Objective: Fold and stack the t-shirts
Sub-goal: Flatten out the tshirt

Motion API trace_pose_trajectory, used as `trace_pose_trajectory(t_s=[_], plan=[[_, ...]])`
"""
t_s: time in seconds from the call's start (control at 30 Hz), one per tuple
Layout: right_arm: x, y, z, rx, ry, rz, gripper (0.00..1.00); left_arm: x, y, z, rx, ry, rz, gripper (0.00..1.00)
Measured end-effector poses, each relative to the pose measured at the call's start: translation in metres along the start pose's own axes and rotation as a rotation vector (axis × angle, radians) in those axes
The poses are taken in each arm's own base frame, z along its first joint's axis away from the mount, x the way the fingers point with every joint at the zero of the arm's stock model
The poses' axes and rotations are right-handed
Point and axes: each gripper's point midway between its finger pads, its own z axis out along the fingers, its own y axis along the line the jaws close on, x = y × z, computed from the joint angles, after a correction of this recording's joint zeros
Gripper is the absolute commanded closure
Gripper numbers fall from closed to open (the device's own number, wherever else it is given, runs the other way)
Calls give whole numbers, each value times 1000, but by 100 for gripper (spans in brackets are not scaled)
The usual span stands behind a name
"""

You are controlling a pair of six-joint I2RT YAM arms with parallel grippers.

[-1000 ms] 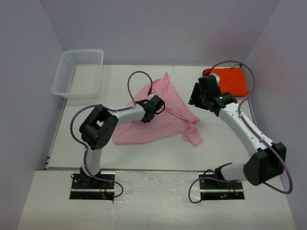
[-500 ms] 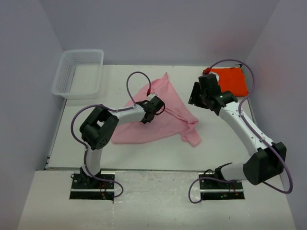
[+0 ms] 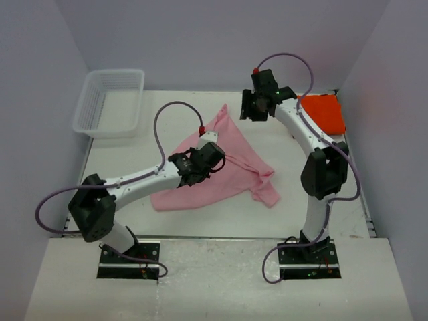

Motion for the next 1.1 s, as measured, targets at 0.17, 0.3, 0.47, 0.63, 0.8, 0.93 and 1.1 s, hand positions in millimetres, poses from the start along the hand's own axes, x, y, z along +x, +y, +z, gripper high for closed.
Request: trace_pose_trajectory(t_s=[0.17,0.3,0.47,0.63,0.8,0.93,1.1], plan=[[11,22,30,-108,103,-43,51,-22,-16,-56,103,-108,-48,100],[12,43,54,-207,167,-79,74,-33,-1,-65,26,-130,-81,100],[44,59,67,-321,278,-87,46,-53,1,-78,30,-181,-127,100],[83,60,71,-314,374,-116,38,-75,6,-116,31,-250,-176,100],[87,68,70,-335,375,-133,38,-84,20,-160,62,-324,-255,100],[97,70,72,-344,393,-142,38,-87,39,-179,111,-372,-322,100],[121,94,67,-376,432,-190,39,-86,27,-172,122,-353,-304,100]])
